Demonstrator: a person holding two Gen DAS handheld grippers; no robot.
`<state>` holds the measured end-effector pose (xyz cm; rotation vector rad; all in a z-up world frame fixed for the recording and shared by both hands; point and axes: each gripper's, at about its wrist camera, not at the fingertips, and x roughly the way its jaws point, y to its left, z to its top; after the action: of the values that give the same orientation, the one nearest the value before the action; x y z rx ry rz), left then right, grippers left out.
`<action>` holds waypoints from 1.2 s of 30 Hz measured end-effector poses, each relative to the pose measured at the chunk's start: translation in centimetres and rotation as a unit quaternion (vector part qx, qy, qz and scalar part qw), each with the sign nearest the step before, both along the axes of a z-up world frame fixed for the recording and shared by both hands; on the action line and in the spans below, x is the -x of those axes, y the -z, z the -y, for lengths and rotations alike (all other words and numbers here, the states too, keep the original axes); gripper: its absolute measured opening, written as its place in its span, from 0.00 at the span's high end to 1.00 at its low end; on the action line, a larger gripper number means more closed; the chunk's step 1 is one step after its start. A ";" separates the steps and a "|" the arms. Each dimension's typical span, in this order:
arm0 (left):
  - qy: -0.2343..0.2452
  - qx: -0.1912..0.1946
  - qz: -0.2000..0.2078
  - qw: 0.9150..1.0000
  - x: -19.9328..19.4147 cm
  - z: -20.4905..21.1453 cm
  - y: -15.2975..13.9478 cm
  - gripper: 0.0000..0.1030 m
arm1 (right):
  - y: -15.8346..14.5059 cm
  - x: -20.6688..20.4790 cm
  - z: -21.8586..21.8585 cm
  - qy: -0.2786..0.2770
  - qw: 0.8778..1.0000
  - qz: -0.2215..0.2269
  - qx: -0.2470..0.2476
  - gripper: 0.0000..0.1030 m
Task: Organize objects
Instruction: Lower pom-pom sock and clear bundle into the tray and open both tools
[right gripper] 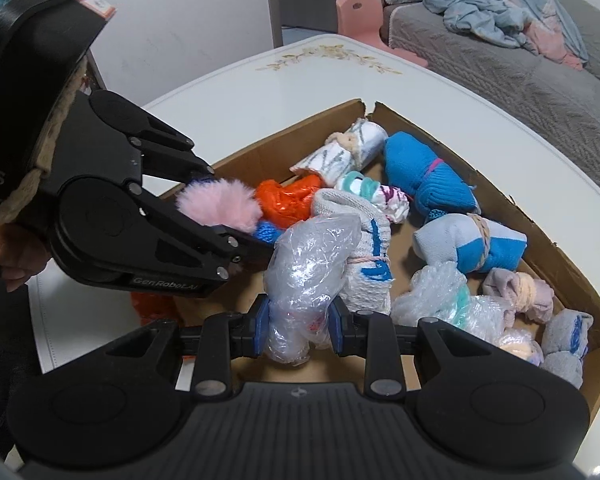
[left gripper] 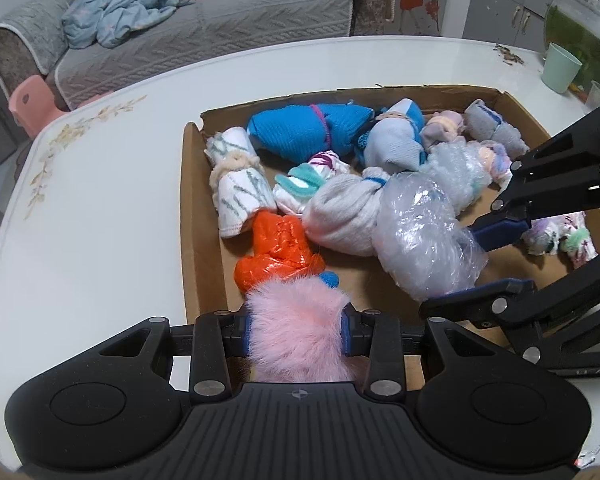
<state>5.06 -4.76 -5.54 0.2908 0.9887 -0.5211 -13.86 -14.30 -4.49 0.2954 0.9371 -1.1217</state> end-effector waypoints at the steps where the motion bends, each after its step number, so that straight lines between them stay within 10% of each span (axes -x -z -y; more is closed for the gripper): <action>1: -0.004 0.000 0.000 1.000 -0.1 0.0 0.1 0.58 | 0.0 0.0 0.0 0.000 1.000 0.002 0.000 0.74; 23: 0.010 -0.025 0.012 1.000 0.4 0.7 0.8 0.52 | 1.1 -0.5 -0.5 -0.022 1.000 0.000 -0.020 0.73; 36: 0.007 -0.018 0.031 0.999 1.5 0.2 -0.8 0.27 | 1.1 -0.1 -0.6 -0.024 0.999 0.006 -0.025 0.67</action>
<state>3.60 -4.91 -4.73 0.3445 0.9379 -0.5054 -13.75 -13.66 -5.59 0.3185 0.9582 -1.0533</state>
